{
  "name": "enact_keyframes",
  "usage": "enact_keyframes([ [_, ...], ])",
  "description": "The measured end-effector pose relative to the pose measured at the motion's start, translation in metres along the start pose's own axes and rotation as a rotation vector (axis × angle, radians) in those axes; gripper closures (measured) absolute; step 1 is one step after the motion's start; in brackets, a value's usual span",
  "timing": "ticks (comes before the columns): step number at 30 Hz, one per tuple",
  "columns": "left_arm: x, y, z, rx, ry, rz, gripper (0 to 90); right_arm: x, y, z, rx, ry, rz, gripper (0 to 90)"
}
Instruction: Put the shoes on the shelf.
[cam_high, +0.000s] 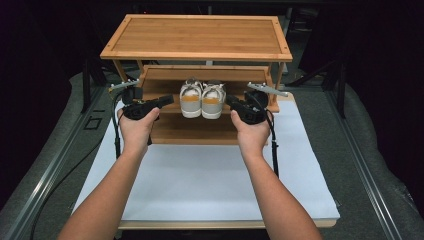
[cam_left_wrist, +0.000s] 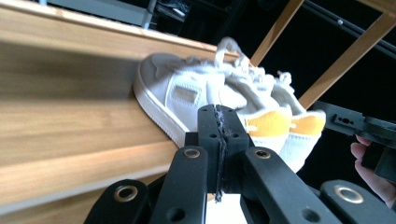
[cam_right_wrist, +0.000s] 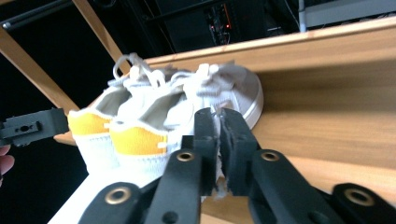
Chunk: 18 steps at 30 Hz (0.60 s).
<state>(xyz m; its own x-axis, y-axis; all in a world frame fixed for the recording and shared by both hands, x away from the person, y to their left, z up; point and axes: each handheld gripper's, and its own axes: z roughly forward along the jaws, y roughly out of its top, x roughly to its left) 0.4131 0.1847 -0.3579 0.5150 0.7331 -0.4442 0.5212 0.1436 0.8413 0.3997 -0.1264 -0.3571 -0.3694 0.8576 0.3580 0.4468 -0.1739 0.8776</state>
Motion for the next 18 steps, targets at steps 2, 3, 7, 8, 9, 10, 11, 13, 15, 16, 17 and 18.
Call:
enact_keyframes([
  [2,-0.001,-0.004,0.003,0.017,-0.005,0.008,89.9,-0.001,-0.003,0.001,0.008,0.004,0.0,89.6],
  [3,-0.001,-0.005,0.004,0.017,-0.009,0.012,89.9,-0.001,-0.005,0.001,0.007,0.008,0.0,89.9],
  [7,-0.003,-0.009,0.005,0.02,-0.007,0.024,89.9,-0.002,-0.01,0.002,0.017,0.021,0.002,90.0],
  [8,-0.003,-0.01,0.005,0.017,-0.009,0.024,89.9,-0.002,-0.011,0.002,0.022,0.027,0.005,90.0],
  [9,-0.003,-0.011,0.006,0.016,-0.008,0.022,89.9,-0.001,-0.012,0.002,0.026,0.022,0.006,90.0],
  [10,-0.003,-0.012,0.006,0.017,-0.008,0.018,89.9,-0.001,-0.013,0.002,0.021,0.033,0.013,90.0],
  [11,-0.002,-0.013,0.007,0.021,-0.009,0.016,89.9,-0.001,-0.014,0.002,0.03,0.032,0.016,90.0],
  [13,-0.001,-0.014,0.009,0.022,-0.018,0.003,89.9,0.001,-0.015,0.002,0.033,0.027,0.012,90.0],
  [15,-0.001,-0.015,0.011,0.021,-0.015,0.004,89.9,0.002,-0.017,0.004,0.026,0.034,0.013,90.0],
  [16,-0.002,-0.015,0.011,0.021,-0.013,0.005,89.9,0.002,-0.017,0.004,0.029,0.036,0.013,90.0],
  [17,-0.002,-0.016,0.011,0.019,-0.015,0.003,90.0,0.003,-0.017,0.005,0.029,0.036,0.012,90.0],
  [18,-0.002,-0.016,0.012,0.02,-0.016,0.001,90.0,0.003,-0.017,0.005,0.03,0.032,0.012,90.0],
])
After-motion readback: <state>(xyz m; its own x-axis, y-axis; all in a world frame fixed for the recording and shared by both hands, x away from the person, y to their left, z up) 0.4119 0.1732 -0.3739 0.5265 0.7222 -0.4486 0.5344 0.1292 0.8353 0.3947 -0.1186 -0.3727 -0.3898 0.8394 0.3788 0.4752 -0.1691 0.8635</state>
